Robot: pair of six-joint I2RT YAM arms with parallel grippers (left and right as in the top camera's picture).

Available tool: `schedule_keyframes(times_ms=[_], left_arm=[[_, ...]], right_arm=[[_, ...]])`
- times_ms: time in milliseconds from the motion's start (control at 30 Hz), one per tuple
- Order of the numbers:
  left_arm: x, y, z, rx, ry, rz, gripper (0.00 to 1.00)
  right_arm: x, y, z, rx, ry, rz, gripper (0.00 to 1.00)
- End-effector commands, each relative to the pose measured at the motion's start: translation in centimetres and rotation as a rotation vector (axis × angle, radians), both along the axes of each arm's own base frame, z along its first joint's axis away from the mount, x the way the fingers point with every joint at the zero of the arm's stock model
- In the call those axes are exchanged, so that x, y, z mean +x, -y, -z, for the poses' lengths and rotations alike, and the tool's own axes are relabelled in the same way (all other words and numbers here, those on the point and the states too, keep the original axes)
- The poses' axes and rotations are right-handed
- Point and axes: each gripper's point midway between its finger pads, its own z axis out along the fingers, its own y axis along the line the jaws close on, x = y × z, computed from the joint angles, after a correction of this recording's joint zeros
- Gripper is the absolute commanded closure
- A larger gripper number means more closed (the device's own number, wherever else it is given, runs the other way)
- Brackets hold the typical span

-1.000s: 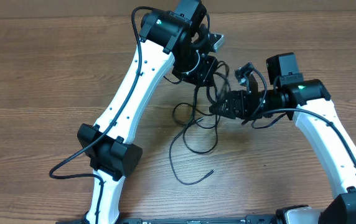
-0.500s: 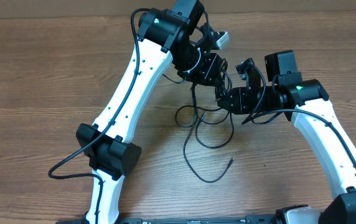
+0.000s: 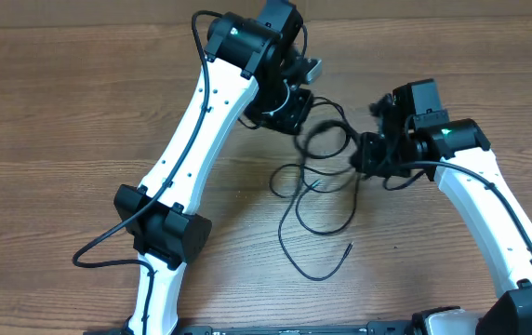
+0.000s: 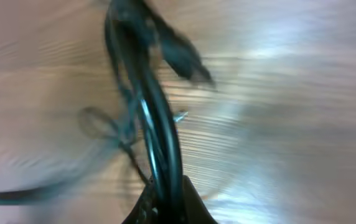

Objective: Untangle cables
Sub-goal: 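Pull the left gripper far back-left, stretching the cable from the right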

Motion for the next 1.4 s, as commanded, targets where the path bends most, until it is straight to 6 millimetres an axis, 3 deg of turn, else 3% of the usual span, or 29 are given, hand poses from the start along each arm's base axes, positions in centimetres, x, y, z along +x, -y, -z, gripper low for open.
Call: schedule_keyframes(times_ms=[0, 267, 467, 600, 767, 1067, 1233, 1300, 1367], left_arm=[[2.4, -5.3, -0.9, 0.260, 0.163, -0.141, 0.96], [3.7, -8.1, -0.9, 0.281, 0.165, -0.208, 0.96], [4.4, -10.8, -2.1, 0.275, 0.182, -0.276, 0.96], [4.8, -13.7, -3.8, 0.314, 0.239, -0.337, 0.96], [4.7, -17.5, -6.9, 0.376, 0.335, -0.421, 0.96], [2.9, -25.1, -11.7, 0.359, 0.421, -0.661, 0.96], [2.0, -26.1, -12.9, 0.260, 0.415, -0.696, 0.96], [1.9, -26.3, -13.0, 0.253, 0.417, -0.703, 0.96], [1.9, -25.8, -13.0, 0.227, 0.409, -0.693, 0.96]], right_arm=[[0.4, 6.2, 0.7, -0.279, 0.000, 0.301, 0.96], [-0.8, 11.1, 0.5, -0.457, -0.026, 0.461, 0.96], [-1.3, 14.7, 0.6, -0.466, -0.062, 0.572, 0.96], [-2.1, 17.2, 0.7, -0.455, -0.097, 0.664, 0.96], [-2.7, 18.9, 0.8, -0.439, -0.120, 0.726, 0.96], [-4.1, 22.8, 0.8, -0.430, -0.150, 0.863, 0.96], [-4.4, 23.3, 1.1, -0.339, -0.172, 0.905, 0.96], [-4.0, 22.5, 1.2, -0.282, -0.173, 0.895, 0.96], [-2.6, 20.4, 1.2, -0.164, -0.147, 0.781, 0.96]])
